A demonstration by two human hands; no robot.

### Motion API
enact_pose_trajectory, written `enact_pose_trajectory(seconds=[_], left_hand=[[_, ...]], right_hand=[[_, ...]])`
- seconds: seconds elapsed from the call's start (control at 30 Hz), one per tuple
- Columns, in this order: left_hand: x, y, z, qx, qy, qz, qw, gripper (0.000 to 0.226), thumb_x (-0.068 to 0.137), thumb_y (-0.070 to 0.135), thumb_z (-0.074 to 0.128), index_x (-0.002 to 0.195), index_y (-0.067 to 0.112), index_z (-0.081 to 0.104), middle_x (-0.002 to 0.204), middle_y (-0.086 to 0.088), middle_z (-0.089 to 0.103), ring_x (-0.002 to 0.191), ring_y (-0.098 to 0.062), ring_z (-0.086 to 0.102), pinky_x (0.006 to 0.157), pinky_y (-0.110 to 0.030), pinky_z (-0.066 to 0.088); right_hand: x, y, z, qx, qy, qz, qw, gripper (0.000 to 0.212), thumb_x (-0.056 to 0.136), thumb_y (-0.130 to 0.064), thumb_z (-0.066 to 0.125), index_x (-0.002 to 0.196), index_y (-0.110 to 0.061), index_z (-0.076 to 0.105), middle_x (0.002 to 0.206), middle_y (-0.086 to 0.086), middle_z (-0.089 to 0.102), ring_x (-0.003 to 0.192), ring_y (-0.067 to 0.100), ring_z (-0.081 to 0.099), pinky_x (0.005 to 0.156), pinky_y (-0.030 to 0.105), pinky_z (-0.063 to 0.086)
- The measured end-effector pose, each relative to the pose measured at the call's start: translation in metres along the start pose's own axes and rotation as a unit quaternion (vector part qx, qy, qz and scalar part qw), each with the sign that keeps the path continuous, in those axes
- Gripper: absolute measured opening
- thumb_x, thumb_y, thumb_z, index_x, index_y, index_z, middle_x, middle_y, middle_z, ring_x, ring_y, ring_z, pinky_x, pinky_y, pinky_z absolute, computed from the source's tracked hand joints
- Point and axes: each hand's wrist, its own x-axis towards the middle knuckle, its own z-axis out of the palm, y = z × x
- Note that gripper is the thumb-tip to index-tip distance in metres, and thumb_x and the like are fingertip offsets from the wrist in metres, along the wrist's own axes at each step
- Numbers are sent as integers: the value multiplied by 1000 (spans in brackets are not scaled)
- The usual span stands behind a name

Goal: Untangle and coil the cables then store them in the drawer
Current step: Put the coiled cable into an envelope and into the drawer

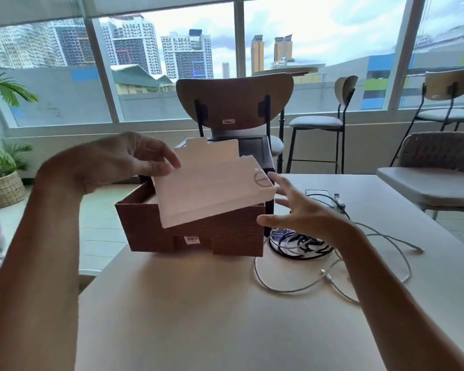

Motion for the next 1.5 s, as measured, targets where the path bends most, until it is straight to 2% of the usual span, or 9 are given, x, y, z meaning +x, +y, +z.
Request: enact_pose_trajectory(seconds=[0.23, 0.6, 0.67, 0.73, 0.83, 0.93, 1.1, 1.2, 1.5], left_hand=[[-17, -74, 35, -98, -132, -38, 986, 11, 88, -3, 63, 95, -6, 70, 83, -7, 71, 74, -9, 64, 67, -15, 52], [-12, -129, 109, 13, -113, -57, 992, 11, 88, 4, 73, 89, 15, 77, 85, -4, 74, 83, -10, 65, 79, -19, 51], [-12, -125, 109, -7, -22, -39, 999, 10, 89, 2, 71, 84, 9, 75, 76, 2, 74, 77, -9, 67, 72, -21, 54], [-7, -123, 106, -4, 186, -7, 983, 13, 90, 12, 71, 78, 14, 72, 68, 6, 69, 67, -9, 62, 67, -27, 51], [1, -124, 102, -64, 486, -14, 871, 23, 93, 31, 64, 82, 12, 67, 76, -2, 65, 70, -18, 57, 68, -27, 41], [8, -139, 104, -110, 612, -26, 783, 38, 94, 39, 59, 107, 4, 63, 106, -14, 64, 95, -20, 56, 86, -31, 44], [18, -166, 124, 27, 536, -64, 841, 86, 80, 61, 64, 148, 14, 39, 150, -23, 30, 139, -42, 29, 109, -56, 29], [23, -169, 135, 145, 488, -27, 860, 90, 70, 59, 80, 143, 21, 43, 158, -19, 20, 148, -40, 13, 110, -63, 23], [57, -174, 136, 140, 476, -45, 867, 78, 66, 69, 77, 123, 23, 50, 157, -12, 18, 150, -36, 8, 109, -66, 25]], right_hand=[[-24, 34, 10, 188, 41, 50, 980, 51, 98, -26, 60, 144, -34, 41, 141, 8, 54, 119, 17, 62, 94, 33, 54], [-25, 36, 48, 129, 103, 58, 985, 56, 94, -23, 67, 145, -25, 45, 136, 10, 55, 115, 19, 61, 81, 28, 55], [-30, 39, 53, 117, 110, 54, 985, 55, 93, -22, 67, 144, -23, 46, 134, 11, 56, 107, 16, 63, 85, 34, 59], [-32, 38, 58, 108, 119, 50, 986, 58, 94, -20, 67, 147, -19, 43, 137, 13, 54, 99, 13, 63, 86, 35, 57], [-27, 33, 61, 100, 156, 34, 982, 68, 94, -22, 66, 152, -15, 32, 135, 6, 46, 105, 11, 58, 81, 21, 55], [-16, 32, 57, 129, 216, 29, 967, 84, 90, -47, 67, 156, -22, 22, 154, 12, 33, 133, 22, 43, 108, 33, 40], [19, 38, 54, 210, 211, 65, 952, 90, 84, -76, 44, 157, -30, 17, 165, 1, 16, 149, 22, 23, 120, 49, 22], [45, 42, 55, 291, 230, 85, 925, 69, 100, -63, 27, 158, -28, 15, 165, -2, 15, 151, 22, 19, 122, 51, 19], [87, 52, 43, 266, 233, 127, 927, 57, 104, -53, 22, 154, -26, 28, 159, -4, 31, 147, 19, 28, 115, 38, 21]])
